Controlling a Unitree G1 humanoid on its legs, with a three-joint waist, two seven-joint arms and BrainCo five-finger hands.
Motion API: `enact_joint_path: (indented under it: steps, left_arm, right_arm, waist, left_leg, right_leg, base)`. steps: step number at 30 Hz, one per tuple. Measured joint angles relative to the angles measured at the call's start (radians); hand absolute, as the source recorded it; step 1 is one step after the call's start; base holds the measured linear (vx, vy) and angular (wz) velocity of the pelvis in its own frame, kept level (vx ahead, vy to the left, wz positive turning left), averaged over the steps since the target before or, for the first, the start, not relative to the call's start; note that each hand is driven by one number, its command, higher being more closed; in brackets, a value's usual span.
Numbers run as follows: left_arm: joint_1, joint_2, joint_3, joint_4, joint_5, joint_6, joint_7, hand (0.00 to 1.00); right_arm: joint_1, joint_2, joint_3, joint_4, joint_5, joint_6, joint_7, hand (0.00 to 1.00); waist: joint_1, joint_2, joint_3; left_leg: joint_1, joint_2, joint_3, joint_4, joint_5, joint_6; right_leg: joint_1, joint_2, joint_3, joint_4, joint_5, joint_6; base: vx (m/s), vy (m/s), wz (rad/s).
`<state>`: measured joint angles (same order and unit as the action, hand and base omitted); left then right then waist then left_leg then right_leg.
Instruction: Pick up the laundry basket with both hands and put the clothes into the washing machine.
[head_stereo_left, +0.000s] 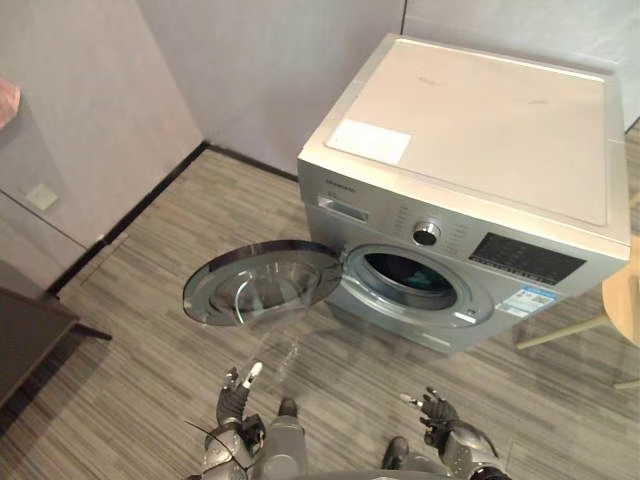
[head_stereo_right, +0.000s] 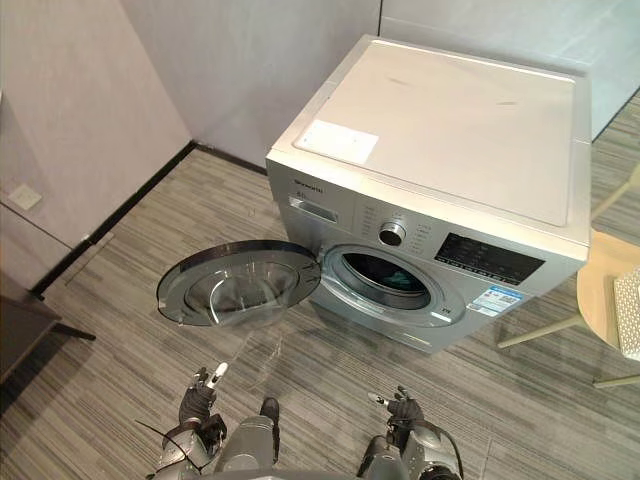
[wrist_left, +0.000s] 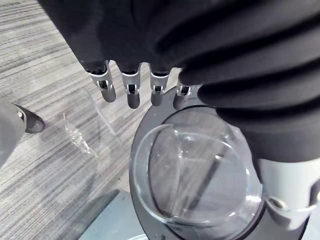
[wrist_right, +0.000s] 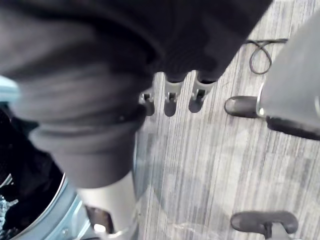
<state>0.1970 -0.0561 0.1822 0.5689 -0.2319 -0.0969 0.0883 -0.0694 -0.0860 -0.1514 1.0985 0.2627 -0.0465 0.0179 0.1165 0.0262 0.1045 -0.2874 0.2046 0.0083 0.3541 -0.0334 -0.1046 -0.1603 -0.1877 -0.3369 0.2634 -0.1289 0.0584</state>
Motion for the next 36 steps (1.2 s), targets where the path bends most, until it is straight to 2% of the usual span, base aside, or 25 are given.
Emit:
enact_joint_path:
  steps: [2, 3, 4, 5, 7, 8, 9, 10, 12, 14, 15, 16, 17, 18, 19, 20, 21, 22, 25, 27, 28, 31, 33, 34, 36]
  left_arm:
    - [0.002, 0.000, -0.002, 0.001, -0.006, 0.001, -0.001, 0.00]
    - [0.000, 0.000, -0.003, 0.013, -0.015, 0.002, -0.002, 0.00]
    - [-0.002, 0.002, -0.004, 0.029, -0.015, 0.002, -0.002, 0.00]
    - [-0.003, 0.010, -0.004, 0.033, -0.016, 0.002, -0.001, 0.00]
    - [0.006, 0.054, -0.017, 0.057, -0.025, 0.006, 0.000, 0.00]
    - [0.009, 0.066, -0.017, 0.063, -0.025, 0.007, 0.000, 0.00]
    - [0.009, 0.088, -0.021, 0.073, -0.025, 0.008, -0.001, 0.00]
    - [0.007, 0.105, -0.032, 0.074, -0.026, 0.007, -0.002, 0.00]
    - [-0.017, 0.130, -0.063, 0.100, -0.023, 0.006, -0.003, 0.00]
    - [-0.026, 0.131, -0.081, 0.117, -0.020, 0.007, -0.017, 0.00]
    - [-0.027, 0.130, -0.088, 0.119, -0.015, 0.008, -0.023, 0.00]
    - [-0.032, 0.131, -0.088, 0.116, -0.010, 0.012, -0.023, 0.00]
    - [-0.034, 0.131, -0.081, 0.113, -0.010, 0.016, -0.023, 0.00]
    - [-0.028, 0.131, -0.052, 0.093, -0.011, 0.021, -0.021, 0.00]
    - [-0.025, 0.132, -0.033, 0.076, -0.012, 0.022, -0.020, 0.00]
    - [-0.023, 0.130, 0.010, 0.031, -0.013, 0.023, -0.017, 0.00]
    - [-0.027, 0.135, 0.036, -0.009, -0.014, 0.024, -0.013, 0.00]
    - [-0.041, 0.146, 0.070, -0.049, -0.014, 0.024, 0.002, 0.00]
    - [-0.123, 0.188, 0.175, -0.062, -0.012, 0.025, 0.045, 0.00]
    - [-0.224, 0.278, 0.249, -0.022, -0.007, 0.036, 0.078, 0.00]
    - [-0.259, 0.307, 0.262, -0.001, 0.004, 0.040, 0.087, 0.00]
    - [-0.485, 0.470, 0.308, 0.142, 0.089, 0.051, 0.159, 0.00]
    - [-0.723, 0.623, 0.280, 0.310, 0.126, 0.069, 0.201, 0.00]
    - [-0.773, 0.650, 0.267, 0.341, 0.131, 0.073, 0.205, 0.00]
    - [-0.937, 0.716, 0.213, 0.419, 0.155, 0.088, 0.208, 0.00]
  right_arm:
    - [0.020, -0.012, -0.021, 0.004, 0.000, 0.005, -0.004, 0.00]
    - [0.032, -0.016, -0.042, 0.008, 0.000, 0.008, -0.014, 0.00]
    - [0.059, -0.018, -0.056, 0.018, -0.001, 0.011, -0.016, 0.00]
    - [0.064, -0.017, -0.070, 0.021, -0.001, 0.014, -0.016, 0.00]
    - [0.117, 0.035, -0.113, 0.049, -0.009, 0.024, -0.015, 0.00]
    - [0.132, 0.045, -0.136, 0.049, -0.009, 0.022, -0.016, 0.00]
    - [0.153, 0.049, -0.174, 0.056, -0.006, 0.025, -0.018, 0.00]
    - [0.167, 0.050, -0.207, 0.053, -0.005, 0.023, -0.018, 0.00]
    - [0.174, 0.056, -0.247, 0.051, 0.004, 0.019, -0.025, 0.00]
    - [0.176, 0.044, -0.283, 0.035, 0.009, 0.018, -0.038, 0.00]
    - [0.178, 0.036, -0.285, 0.016, 0.017, 0.017, -0.040, 0.00]
    - [0.178, 0.027, -0.285, 0.002, 0.025, 0.016, -0.040, 0.00]
    - [0.178, 0.022, -0.284, -0.001, 0.024, 0.017, -0.040, 0.00]
    - [0.175, 0.021, -0.274, -0.002, 0.024, 0.020, -0.037, 0.00]
    - [0.170, 0.019, -0.267, -0.009, 0.024, 0.019, -0.036, 0.00]
    - [0.176, 0.027, -0.230, -0.027, 0.023, 0.018, -0.035, 0.00]
    - [0.182, 0.038, -0.193, -0.026, 0.021, 0.021, -0.033, 0.00]
    - [0.187, 0.048, -0.134, -0.026, 0.005, 0.022, -0.032, 0.00]
    - [0.168, 0.036, 0.009, -0.029, -0.066, 0.032, -0.004, 0.00]
    - [0.140, 0.015, 0.118, -0.038, -0.120, 0.036, 0.033, 0.00]
    - [0.138, 0.011, 0.135, -0.046, -0.123, 0.037, 0.037, 0.00]
    - [0.113, 0.004, 0.191, -0.068, -0.136, 0.034, 0.051, 0.00]
    - [0.092, 0.007, 0.204, -0.075, -0.117, 0.027, 0.043, 0.00]
    - [0.090, 0.006, 0.204, -0.078, -0.112, 0.025, 0.040, 0.00]
    - [0.090, 0.000, 0.202, -0.087, -0.095, 0.023, 0.020, 0.00]
  waist:
    - [-0.014, 0.003, -0.008]
    - [-0.028, 0.007, -0.022]
    - [-0.042, 0.018, -0.044]
    - [-0.048, 0.015, -0.045]
    - [-0.055, -0.033, -0.067]
    - [-0.058, -0.044, -0.074]
    - [-0.080, -0.054, -0.082]
    - [-0.099, -0.052, -0.089]
    - [-0.104, -0.052, -0.097]
    - [-0.103, -0.031, -0.107]
    - [-0.103, -0.015, -0.110]
    - [-0.113, -0.001, -0.107]
    - [-0.120, 0.000, -0.104]
    - [-0.118, 0.013, -0.111]
    - [-0.121, 0.028, -0.103]
    - [-0.130, 0.018, -0.105]
    - [-0.129, 0.005, -0.109]
    - [-0.127, -0.014, -0.120]
    - [-0.126, -0.035, -0.128]
    - [-0.110, -0.041, -0.105]
    - [-0.104, -0.041, -0.099]
    - [-0.098, -0.065, -0.043]
    - [-0.100, -0.098, 0.021]
    - [-0.100, -0.106, 0.035]
    - [-0.101, -0.141, 0.087]
  left_leg:
    - [0.036, 0.016, 0.004, -0.002, -0.030, 0.009]
    - [0.058, 0.027, 0.018, -0.027, -0.045, -0.003]
    - [0.067, 0.017, 0.030, -0.057, -0.086, -0.010]
    - [0.073, 0.005, 0.035, -0.070, -0.097, -0.014]
    - [0.081, -0.054, 0.068, -0.074, -0.112, 0.009]
    - [0.085, -0.069, 0.070, -0.075, -0.119, 0.005]
    - [0.088, -0.092, 0.065, -0.074, -0.127, 0.013]
    - [0.087, -0.107, 0.064, -0.064, -0.132, 0.021]
    - [0.081, -0.127, 0.079, -0.041, -0.137, 0.029]
    - [0.062, -0.143, 0.111, -0.034, -0.144, 0.041]
    - [0.050, -0.144, 0.127, -0.036, -0.145, 0.045]
    - [0.047, -0.145, 0.140, -0.046, -0.143, 0.049]
    - [0.061, -0.148, 0.152, -0.073, -0.137, 0.058]
    - [0.098, -0.139, 0.174, -0.132, -0.122, 0.083]
    - [0.113, -0.137, 0.184, -0.152, -0.113, 0.091]
    - [0.140, -0.139, 0.189, -0.182, -0.091, 0.091]
    - [0.155, -0.143, 0.190, -0.200, -0.084, 0.088]
    - [0.163, -0.152, 0.191, -0.222, -0.069, 0.084]
    - [0.166, -0.152, 0.208, -0.266, -0.035, 0.072]
    - [0.166, -0.123, 0.215, -0.274, -0.020, 0.051]
    - [0.162, -0.114, 0.215, -0.276, -0.015, 0.044]
    - [0.124, -0.063, 0.201, -0.283, 0.015, 0.006]
    - [0.074, -0.027, 0.181, -0.289, 0.050, -0.013]
    - [0.065, -0.020, 0.177, -0.294, 0.059, -0.018]
    - [0.041, -0.008, 0.176, -0.320, 0.092, -0.022]
  right_leg:
    - [0.014, -0.013, 0.008, -0.022, 0.022, 0.021]
    - [0.022, -0.025, 0.009, -0.045, 0.043, 0.043]
    - [0.027, -0.033, 0.010, -0.084, 0.076, 0.065]
    - [0.038, -0.040, 0.006, -0.107, 0.089, 0.076]
    - [0.070, -0.092, -0.020, -0.173, 0.127, 0.088]
    - [0.079, -0.105, -0.024, -0.183, 0.145, 0.084]
    - [0.108, -0.124, -0.039, -0.199, 0.163, 0.087]
    - [0.122, -0.138, -0.053, -0.207, 0.164, 0.078]
    - [0.104, -0.167, -0.051, -0.215, 0.166, 0.079]
    - [0.059, -0.179, -0.027, -0.200, 0.178, 0.043]
    - [0.030, -0.179, -0.015, -0.186, 0.176, -0.030]
    - [0.011, -0.177, -0.022, -0.178, 0.208, -0.126]
    - [0.007, -0.181, -0.045, -0.193, 0.289, -0.094]
    - [0.020, -0.170, -0.054, -0.230, 0.353, -0.076]
    - [0.020, -0.164, -0.058, -0.204, 0.327, -0.071]
    - [0.023, -0.153, -0.080, -0.121, 0.241, -0.045]
    - [0.041, -0.140, -0.102, -0.120, 0.208, -0.031]
    - [0.065, -0.133, -0.133, -0.171, 0.210, -0.029]
    - [0.073, -0.109, -0.127, -0.255, 0.225, -0.007]
    - [0.070, -0.072, -0.124, -0.276, 0.235, 0.008]
    - [0.070, -0.061, -0.126, -0.286, 0.239, 0.014]
    - [0.045, -0.008, -0.134, -0.306, 0.241, 0.017]
    - [0.004, 0.022, -0.148, -0.305, 0.244, 0.013]
    - [-0.006, 0.029, -0.151, -0.304, 0.245, 0.011]
    - [-0.043, 0.046, -0.151, -0.302, 0.255, -0.007]
  base:
    - [-0.03, 0.202, -0.04]
    - [-0.05, 0.371, -0.02]
    - [-0.05, 0.397, 0.04]
    - [-0.05, 0.359, -0.06]
    - [-0.02, 0.286, -0.09]
    - [-0.02, 0.284, 0.13]
    - [-0.03, 0.198, 0.31]
    - [-0.04, 0.171, 0.33]
    - [-0.03, 0.175, -0.06]
    - [-0.01, 0.171, -0.37]
    - [0.01, 0.147, -0.41]
    - [0.02, 0.159, -0.48]
    - [-0.01, 0.160, -0.59]
    - [-0.01, 0.078, -0.50]
    - [0.03, 0.076, -0.41]
    - [0.07, 0.027, -0.19]
    - [0.10, 0.042, -0.14]
    - [0.08, 0.005, -0.03]
    - [0.13, -0.073, -0.02]
    - [0.01, -0.120, -0.20]
    - [-0.02, -0.166, -0.13]
    - [-0.09, -0.184, 0.00]
    - [-0.17, -0.162, 0.08]
    - [-0.18, -0.130, 0.12]
    - [-0.13, -0.074, -0.01]
